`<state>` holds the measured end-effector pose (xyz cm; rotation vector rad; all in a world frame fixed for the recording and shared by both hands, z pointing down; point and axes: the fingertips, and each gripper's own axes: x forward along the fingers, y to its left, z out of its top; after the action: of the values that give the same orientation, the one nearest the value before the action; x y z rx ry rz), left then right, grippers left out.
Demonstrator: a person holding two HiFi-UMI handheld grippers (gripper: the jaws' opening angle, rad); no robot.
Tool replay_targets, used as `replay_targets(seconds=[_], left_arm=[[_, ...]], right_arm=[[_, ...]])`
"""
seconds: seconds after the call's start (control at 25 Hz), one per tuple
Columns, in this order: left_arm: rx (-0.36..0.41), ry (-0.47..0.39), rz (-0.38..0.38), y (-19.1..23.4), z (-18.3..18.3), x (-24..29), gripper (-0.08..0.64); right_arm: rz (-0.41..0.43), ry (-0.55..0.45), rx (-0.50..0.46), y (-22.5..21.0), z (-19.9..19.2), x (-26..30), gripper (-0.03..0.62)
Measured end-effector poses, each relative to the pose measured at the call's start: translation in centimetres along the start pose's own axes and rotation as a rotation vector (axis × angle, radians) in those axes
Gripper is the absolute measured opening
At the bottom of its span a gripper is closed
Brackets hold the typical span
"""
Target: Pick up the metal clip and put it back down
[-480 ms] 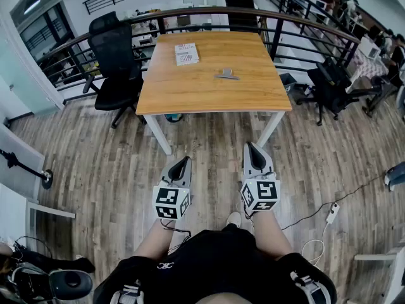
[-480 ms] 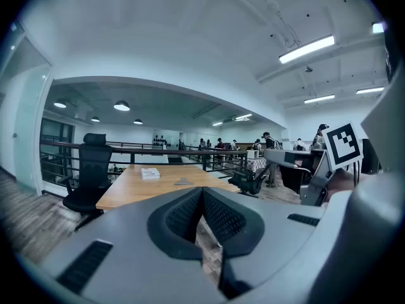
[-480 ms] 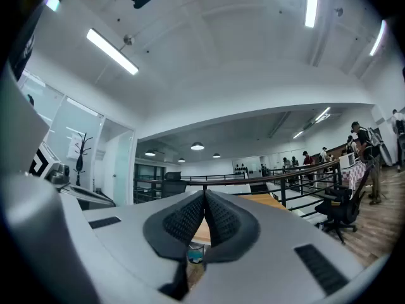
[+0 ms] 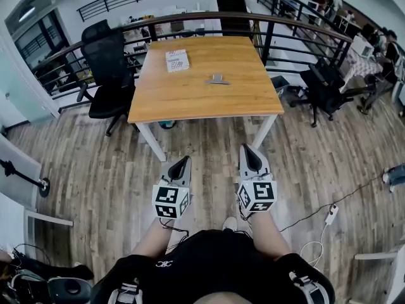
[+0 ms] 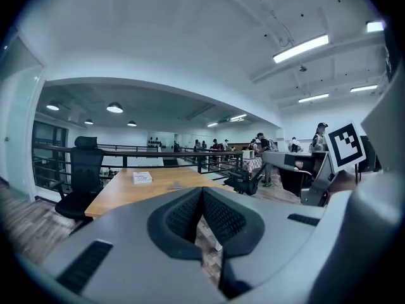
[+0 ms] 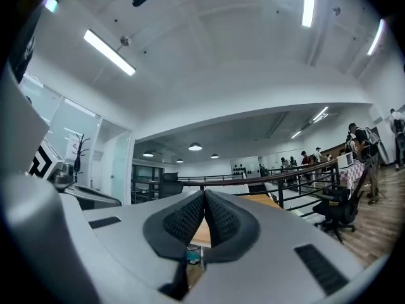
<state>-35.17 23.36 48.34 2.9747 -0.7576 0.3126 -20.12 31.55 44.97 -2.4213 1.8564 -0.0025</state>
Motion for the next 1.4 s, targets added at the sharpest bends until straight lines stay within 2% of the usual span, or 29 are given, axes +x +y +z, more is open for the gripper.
replay_targets(seconds=[0.48, 0.84, 1.12, 1.4], left_arm=[[0.035, 0.005, 0.002, -2.7, 2.2, 6.5, 0.012], [0.024, -0.01, 0.06, -5.6, 3.9, 12.6, 0.012], [0.017, 0.019, 0.071, -7.4, 3.2, 15.4, 0.012], [0.029, 0.011, 0.049, -7.6, 4.0, 19.3, 0.012]], right_arm=[[0.019, -0.007, 0.004, -5.8, 0.7, 3.3, 0.017], [0.063, -0.003, 0.002, -12.6, 0.9, 5.7, 0.017], [0.081, 0.009, -0.006, -15.4, 0.5, 7.0, 0.017], [0.043, 0.006, -0.002, -18.9, 0.2, 9.1, 0.017]])
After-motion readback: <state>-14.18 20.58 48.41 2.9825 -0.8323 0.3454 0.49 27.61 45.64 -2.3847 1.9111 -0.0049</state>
